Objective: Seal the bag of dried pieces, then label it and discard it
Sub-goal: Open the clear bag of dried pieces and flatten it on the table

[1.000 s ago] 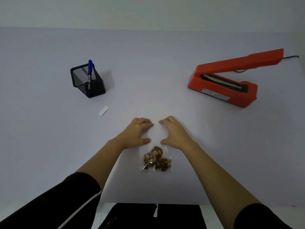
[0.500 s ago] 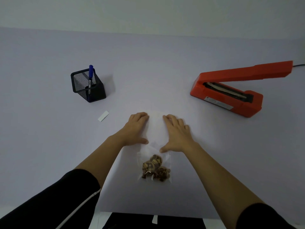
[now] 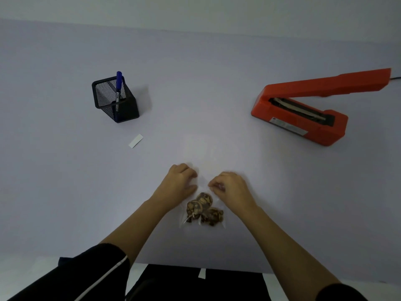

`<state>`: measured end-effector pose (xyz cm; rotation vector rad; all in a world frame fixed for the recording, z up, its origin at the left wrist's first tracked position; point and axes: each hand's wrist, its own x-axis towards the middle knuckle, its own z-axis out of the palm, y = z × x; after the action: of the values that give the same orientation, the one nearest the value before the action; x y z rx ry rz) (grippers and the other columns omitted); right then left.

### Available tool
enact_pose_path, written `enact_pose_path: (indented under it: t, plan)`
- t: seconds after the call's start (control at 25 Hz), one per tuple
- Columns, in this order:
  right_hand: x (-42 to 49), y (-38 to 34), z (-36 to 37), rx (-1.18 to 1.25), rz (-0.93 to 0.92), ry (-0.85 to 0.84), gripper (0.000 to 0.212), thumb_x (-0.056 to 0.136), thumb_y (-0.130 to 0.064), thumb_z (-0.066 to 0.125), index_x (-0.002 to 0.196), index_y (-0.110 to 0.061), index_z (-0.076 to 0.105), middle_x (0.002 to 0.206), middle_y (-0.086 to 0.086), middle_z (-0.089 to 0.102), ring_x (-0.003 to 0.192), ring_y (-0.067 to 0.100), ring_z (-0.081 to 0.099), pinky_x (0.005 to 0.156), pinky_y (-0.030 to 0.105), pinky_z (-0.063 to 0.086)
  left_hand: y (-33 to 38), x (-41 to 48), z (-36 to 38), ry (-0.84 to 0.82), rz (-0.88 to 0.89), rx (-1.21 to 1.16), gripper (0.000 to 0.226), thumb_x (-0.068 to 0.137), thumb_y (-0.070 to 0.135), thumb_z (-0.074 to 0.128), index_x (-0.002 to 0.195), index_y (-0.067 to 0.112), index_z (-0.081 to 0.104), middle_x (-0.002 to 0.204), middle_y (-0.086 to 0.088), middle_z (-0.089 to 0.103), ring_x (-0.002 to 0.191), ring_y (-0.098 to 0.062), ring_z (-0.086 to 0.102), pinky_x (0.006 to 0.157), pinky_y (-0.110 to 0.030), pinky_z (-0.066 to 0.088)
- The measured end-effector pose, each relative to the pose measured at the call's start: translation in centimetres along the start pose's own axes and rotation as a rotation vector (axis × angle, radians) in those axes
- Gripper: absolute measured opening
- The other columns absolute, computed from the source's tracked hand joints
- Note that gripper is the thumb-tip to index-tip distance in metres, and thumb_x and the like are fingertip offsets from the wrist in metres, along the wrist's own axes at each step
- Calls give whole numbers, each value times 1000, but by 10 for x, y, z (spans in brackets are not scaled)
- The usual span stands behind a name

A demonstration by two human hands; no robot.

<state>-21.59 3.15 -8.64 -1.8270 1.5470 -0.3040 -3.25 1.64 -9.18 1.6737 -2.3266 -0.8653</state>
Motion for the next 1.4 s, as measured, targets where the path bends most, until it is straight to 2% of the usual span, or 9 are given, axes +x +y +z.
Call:
enact_pose_path:
  t: [0.24,0.48,0.68,0.92,1.0,1.08,1.24,1.32,1.4]
  plan:
    - [4,-4,-3,3,17,-28,26,81,-7,66,106,-10,67,103,7,63,94,20,60,83,27,48,-3,-13,7,-7,118,5,10,81,10,65,89,5,68,90,-12,64,84,-32,57,74,-34,47]
    - [19,-10,-15,-150,41,-141,67,75,-19,74,133,-13,42,130,6,42,119,24,41,98,37,40,-5,7,-13,-125,-3,42,68,78,37,69,136,14,41,139,-5,40,124,-23,35,104,-31,31]
    - [41,-17,-29,-283,128,-249,104,63,-34,83,142,-16,18,146,4,18,133,25,22,102,47,31,-9,38,-31,-261,-4,192,108,62,53,76,145,17,18,148,-3,21,133,-24,21,108,-39,27]
    - [57,-20,-35,-401,183,-345,126,58,-43,83,145,-14,-4,152,9,-2,139,31,5,110,49,17,1,58,-36,-346,-48,403,123,57,58,76,147,17,2,152,-3,8,135,-29,15,107,-46,22]
    - [52,-20,-32,-384,170,-307,124,60,-42,82,146,-13,-4,152,9,0,138,31,7,110,47,16,1,50,-35,-301,-64,361,119,58,56,75,146,17,6,150,-4,12,133,-29,18,105,-45,24]
    - [39,-18,-28,-339,122,-185,110,64,-37,80,145,-15,8,148,9,13,134,29,18,106,42,22,-3,35,-29,-218,-53,241,94,65,49,73,140,20,25,140,-4,27,125,-27,27,98,-41,28]
    - [4,-9,-7,-228,-32,63,42,79,-27,67,117,-22,51,119,-1,52,113,21,46,86,32,28,-9,2,-8,-94,133,113,19,83,23,62,102,20,64,105,-3,55,103,-29,47,78,-33,31]
    - [-2,-5,1,-180,-49,65,26,83,-22,64,109,-21,60,111,-2,59,108,21,52,86,33,32,-9,-1,-4,-80,143,93,20,85,17,60,104,20,65,107,-2,58,105,-28,49,78,-34,36]
    - [2,-4,-1,-187,-34,49,34,83,-24,64,116,-21,58,117,-1,57,112,20,50,88,34,33,-8,5,-7,-117,88,86,36,85,22,60,121,22,56,125,-1,52,118,-24,42,89,-38,36]
